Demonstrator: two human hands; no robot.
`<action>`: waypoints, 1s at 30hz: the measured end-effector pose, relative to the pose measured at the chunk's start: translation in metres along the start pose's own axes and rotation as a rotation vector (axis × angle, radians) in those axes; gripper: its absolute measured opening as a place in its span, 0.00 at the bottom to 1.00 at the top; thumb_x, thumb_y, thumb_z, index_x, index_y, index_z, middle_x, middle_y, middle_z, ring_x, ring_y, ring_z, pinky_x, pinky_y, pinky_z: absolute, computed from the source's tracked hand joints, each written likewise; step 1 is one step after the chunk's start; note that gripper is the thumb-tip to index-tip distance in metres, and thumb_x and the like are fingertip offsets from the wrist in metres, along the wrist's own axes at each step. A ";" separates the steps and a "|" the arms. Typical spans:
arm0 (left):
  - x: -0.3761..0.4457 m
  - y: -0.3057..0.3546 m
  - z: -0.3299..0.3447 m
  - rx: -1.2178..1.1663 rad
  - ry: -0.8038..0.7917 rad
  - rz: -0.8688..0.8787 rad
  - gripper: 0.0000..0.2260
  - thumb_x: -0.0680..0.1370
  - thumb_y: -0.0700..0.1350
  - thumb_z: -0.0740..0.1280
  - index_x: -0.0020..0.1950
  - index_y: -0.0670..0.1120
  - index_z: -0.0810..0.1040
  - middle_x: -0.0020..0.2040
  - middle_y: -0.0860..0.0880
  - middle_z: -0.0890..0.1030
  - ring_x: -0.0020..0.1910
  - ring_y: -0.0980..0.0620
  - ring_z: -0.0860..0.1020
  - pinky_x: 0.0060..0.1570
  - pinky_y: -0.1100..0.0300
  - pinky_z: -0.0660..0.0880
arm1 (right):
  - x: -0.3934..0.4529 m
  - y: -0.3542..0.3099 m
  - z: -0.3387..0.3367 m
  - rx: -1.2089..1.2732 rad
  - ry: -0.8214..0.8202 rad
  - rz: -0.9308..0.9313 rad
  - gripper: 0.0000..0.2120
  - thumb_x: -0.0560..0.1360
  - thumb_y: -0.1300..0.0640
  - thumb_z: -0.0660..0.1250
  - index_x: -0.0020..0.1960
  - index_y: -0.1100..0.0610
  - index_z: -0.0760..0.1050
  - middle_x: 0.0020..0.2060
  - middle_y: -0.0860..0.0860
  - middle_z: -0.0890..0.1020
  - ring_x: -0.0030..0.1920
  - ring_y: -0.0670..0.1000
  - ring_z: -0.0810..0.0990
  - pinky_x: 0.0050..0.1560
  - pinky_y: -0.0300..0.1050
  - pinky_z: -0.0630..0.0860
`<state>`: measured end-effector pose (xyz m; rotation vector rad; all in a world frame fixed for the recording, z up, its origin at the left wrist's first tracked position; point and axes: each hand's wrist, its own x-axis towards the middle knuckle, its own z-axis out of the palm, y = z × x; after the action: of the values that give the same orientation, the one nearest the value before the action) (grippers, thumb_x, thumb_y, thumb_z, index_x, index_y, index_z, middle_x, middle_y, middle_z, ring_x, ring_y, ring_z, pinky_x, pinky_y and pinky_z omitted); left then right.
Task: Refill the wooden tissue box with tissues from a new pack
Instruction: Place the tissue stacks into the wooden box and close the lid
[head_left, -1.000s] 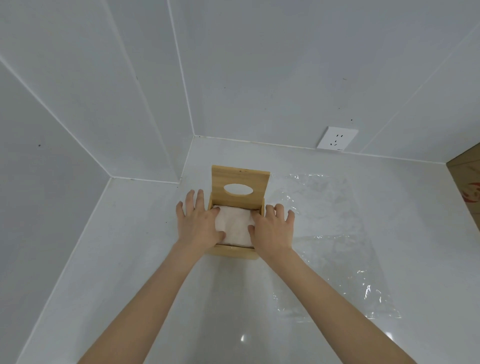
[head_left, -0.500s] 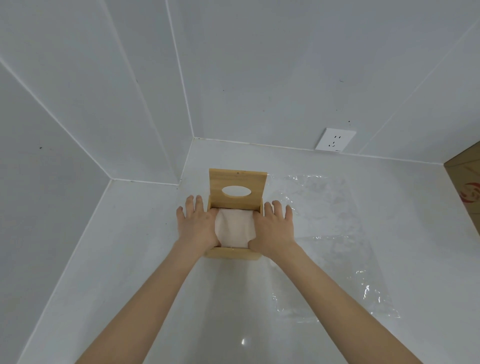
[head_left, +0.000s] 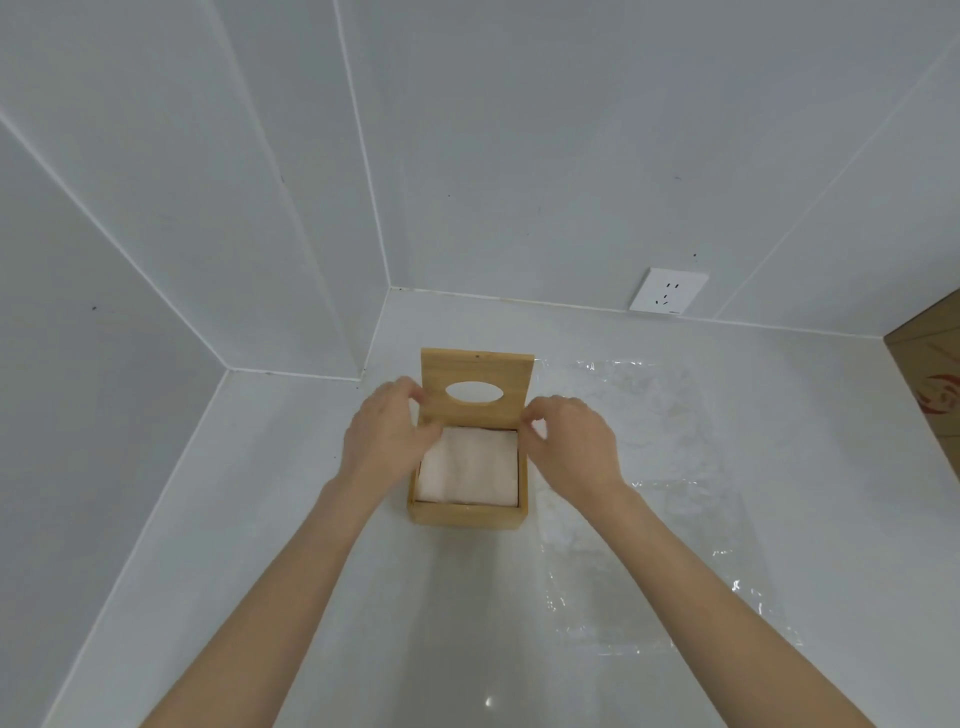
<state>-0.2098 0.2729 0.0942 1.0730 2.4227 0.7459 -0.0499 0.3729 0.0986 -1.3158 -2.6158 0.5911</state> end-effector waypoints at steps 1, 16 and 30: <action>0.002 0.004 -0.006 -0.077 0.077 0.021 0.15 0.72 0.47 0.69 0.55 0.47 0.72 0.56 0.50 0.77 0.54 0.49 0.75 0.50 0.54 0.72 | 0.003 -0.001 -0.007 0.089 0.075 0.028 0.09 0.76 0.57 0.59 0.49 0.56 0.78 0.46 0.51 0.83 0.49 0.55 0.79 0.46 0.47 0.74; 0.026 0.021 -0.023 -0.089 0.146 0.371 0.14 0.73 0.34 0.68 0.58 0.40 0.78 0.53 0.41 0.82 0.50 0.45 0.79 0.52 0.60 0.74 | 0.032 -0.012 -0.029 0.317 0.033 -0.151 0.14 0.80 0.60 0.55 0.60 0.60 0.76 0.51 0.59 0.79 0.52 0.55 0.76 0.45 0.31 0.63; 0.007 0.017 -0.025 -0.056 0.206 0.442 0.10 0.72 0.33 0.69 0.53 0.38 0.81 0.47 0.40 0.84 0.45 0.43 0.82 0.51 0.57 0.76 | 0.015 -0.011 -0.031 0.350 0.047 -0.184 0.13 0.79 0.60 0.57 0.53 0.60 0.79 0.41 0.51 0.76 0.42 0.48 0.73 0.40 0.31 0.62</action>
<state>-0.2179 0.2806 0.1231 1.6044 2.3307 1.1052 -0.0571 0.3876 0.1309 -0.9605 -2.4161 0.9219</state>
